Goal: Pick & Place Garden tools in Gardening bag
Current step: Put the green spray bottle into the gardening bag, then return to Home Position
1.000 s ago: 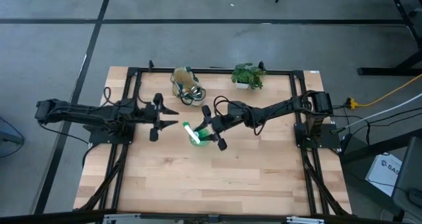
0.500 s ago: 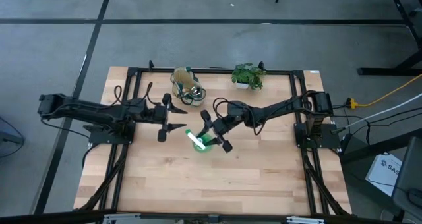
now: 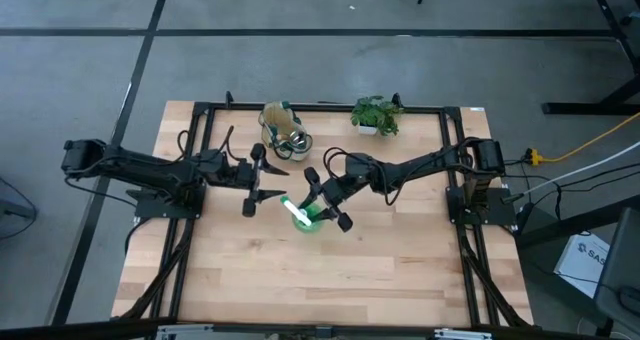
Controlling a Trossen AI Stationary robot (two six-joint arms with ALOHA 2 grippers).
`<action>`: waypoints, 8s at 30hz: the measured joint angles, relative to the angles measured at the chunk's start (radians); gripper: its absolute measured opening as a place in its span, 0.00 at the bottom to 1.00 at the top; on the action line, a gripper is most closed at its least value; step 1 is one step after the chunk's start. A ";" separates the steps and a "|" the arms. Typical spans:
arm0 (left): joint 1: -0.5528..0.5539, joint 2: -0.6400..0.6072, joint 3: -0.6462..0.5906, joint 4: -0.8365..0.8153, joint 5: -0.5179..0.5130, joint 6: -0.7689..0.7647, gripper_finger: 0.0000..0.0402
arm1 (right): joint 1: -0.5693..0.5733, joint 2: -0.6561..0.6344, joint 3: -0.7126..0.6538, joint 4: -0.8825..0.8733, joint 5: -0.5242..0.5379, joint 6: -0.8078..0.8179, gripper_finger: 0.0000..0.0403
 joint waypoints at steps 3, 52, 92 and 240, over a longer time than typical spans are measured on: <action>0.000 0.015 0.000 0.026 0.000 -0.001 0.56 | 0.000 -0.001 0.000 -0.014 -0.012 0.025 0.38; -0.085 0.128 0.103 -0.002 0.235 -0.056 0.55 | 0.002 -0.010 0.001 -0.096 -0.161 0.048 0.38; -0.154 0.491 0.196 0.369 0.237 -0.082 0.41 | -0.002 -0.009 0.001 -0.136 -0.154 0.002 0.38; -0.081 -0.294 0.101 -0.602 -0.213 0.021 0.47 | -0.277 -0.275 0.000 -0.851 0.421 -0.126 0.48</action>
